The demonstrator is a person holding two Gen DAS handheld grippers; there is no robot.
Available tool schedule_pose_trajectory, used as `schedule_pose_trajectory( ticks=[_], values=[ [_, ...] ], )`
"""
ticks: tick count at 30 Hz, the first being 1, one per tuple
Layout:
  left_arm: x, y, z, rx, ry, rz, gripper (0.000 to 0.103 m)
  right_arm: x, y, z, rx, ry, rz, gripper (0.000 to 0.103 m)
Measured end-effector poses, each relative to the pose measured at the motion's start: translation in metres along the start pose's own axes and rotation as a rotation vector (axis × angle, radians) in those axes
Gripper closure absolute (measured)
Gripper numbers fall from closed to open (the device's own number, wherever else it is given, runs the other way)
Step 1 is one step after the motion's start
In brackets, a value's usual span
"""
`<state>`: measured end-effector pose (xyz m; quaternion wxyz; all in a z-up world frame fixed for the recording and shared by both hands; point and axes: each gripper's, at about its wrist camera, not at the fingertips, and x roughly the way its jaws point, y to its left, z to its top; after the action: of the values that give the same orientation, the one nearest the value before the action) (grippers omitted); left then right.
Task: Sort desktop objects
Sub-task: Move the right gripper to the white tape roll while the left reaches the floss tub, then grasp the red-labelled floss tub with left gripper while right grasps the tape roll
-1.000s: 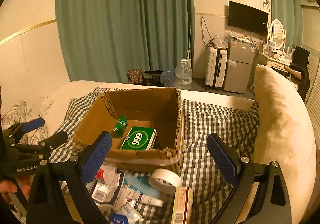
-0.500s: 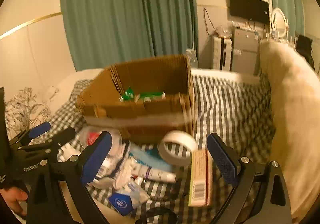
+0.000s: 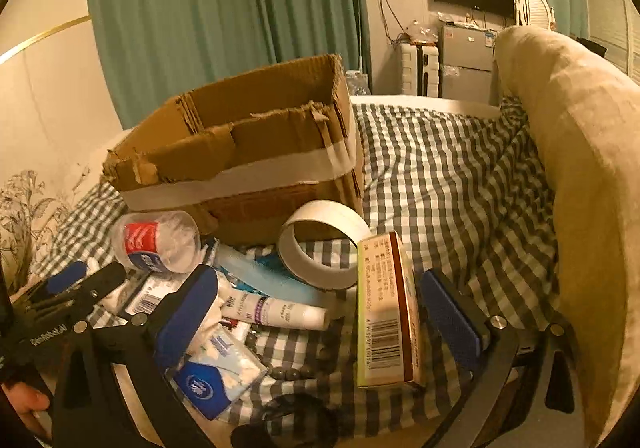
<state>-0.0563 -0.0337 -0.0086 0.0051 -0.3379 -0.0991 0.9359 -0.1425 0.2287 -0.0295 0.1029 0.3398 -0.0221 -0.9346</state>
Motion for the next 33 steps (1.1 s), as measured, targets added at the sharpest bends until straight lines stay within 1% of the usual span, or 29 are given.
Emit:
schedule_pose_trajectory(
  ticks=[6,9,12,16,20,24,29,31,33],
  values=[
    [0.01,-0.003,-0.002,0.035,0.005,-0.002,0.0,0.007,-0.003,0.0,0.025,0.012,-0.003,0.001],
    [0.019,-0.004,0.0,0.039,0.014,-0.002,0.0,0.013,-0.001,0.0,0.014,0.022,-0.003,0.001],
    [0.026,-0.004,0.004,0.026,0.012,-0.002,0.0,0.02,0.004,-0.001,-0.01,0.03,-0.006,0.001],
    [0.034,-0.002,0.008,-0.002,0.016,-0.033,0.0,0.031,0.01,0.001,-0.043,0.031,-0.026,0.0],
    [0.043,-0.002,0.008,-0.006,0.021,-0.014,0.0,0.04,0.015,0.003,-0.059,0.027,-0.044,0.0],
    [0.048,-0.004,0.009,-0.02,0.023,-0.029,0.0,0.051,0.018,0.005,-0.075,0.027,-0.075,0.0],
    [0.058,-0.016,0.01,0.043,0.023,0.008,0.0,0.065,0.018,0.009,-0.06,0.035,-0.128,0.0],
    [0.064,-0.019,0.01,0.064,0.03,0.026,0.0,0.072,0.017,0.012,-0.043,0.044,-0.139,0.0],
    [0.067,-0.02,0.011,0.065,0.032,0.032,0.0,0.076,0.014,0.013,-0.013,0.047,-0.137,0.0]
  ],
)
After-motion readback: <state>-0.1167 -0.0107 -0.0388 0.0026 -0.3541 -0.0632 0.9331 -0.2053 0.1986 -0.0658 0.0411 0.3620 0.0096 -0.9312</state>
